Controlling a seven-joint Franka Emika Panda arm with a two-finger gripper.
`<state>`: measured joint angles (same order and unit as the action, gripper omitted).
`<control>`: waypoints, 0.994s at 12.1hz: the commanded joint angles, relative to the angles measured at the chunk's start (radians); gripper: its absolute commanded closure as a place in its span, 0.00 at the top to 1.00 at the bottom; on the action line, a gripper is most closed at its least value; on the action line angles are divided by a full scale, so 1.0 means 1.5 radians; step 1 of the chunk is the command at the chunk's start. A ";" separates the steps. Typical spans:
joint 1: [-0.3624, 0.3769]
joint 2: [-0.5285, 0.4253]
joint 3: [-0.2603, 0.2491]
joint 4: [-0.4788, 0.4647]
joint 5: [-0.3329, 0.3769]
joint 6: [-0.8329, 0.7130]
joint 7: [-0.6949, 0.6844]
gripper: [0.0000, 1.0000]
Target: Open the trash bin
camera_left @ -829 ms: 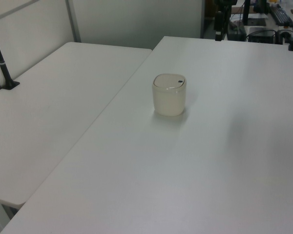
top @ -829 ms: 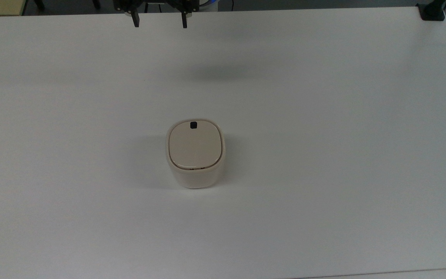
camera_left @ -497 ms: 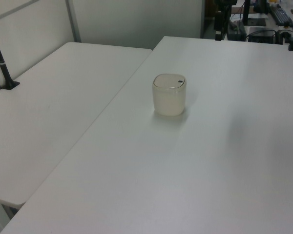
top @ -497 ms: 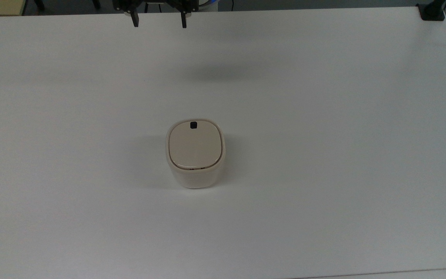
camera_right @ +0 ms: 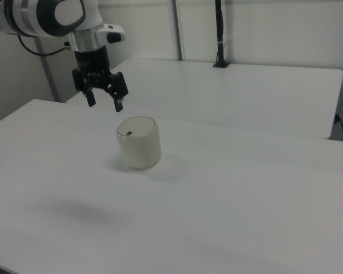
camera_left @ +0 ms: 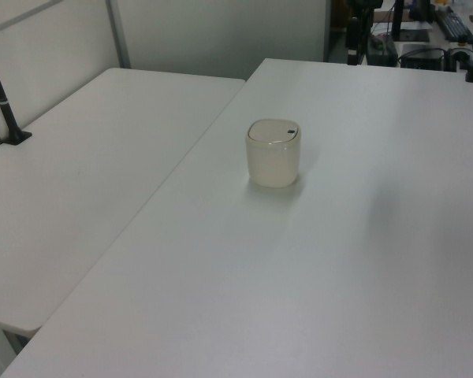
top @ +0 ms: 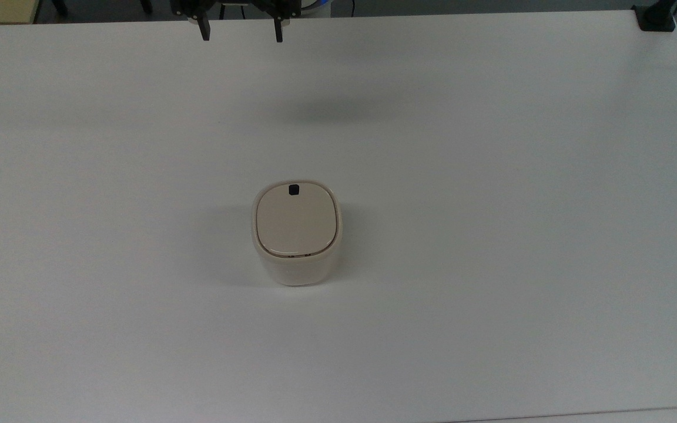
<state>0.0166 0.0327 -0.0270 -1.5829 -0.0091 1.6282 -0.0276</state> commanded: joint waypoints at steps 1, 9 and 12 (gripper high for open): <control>0.002 0.002 -0.003 0.007 0.009 -0.005 0.002 0.89; 0.004 0.023 -0.002 0.006 0.005 0.043 -0.024 0.00; 0.009 0.061 0.004 0.007 0.006 0.108 -0.036 0.00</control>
<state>0.0180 0.0743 -0.0250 -1.5827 -0.0092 1.7122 -0.0506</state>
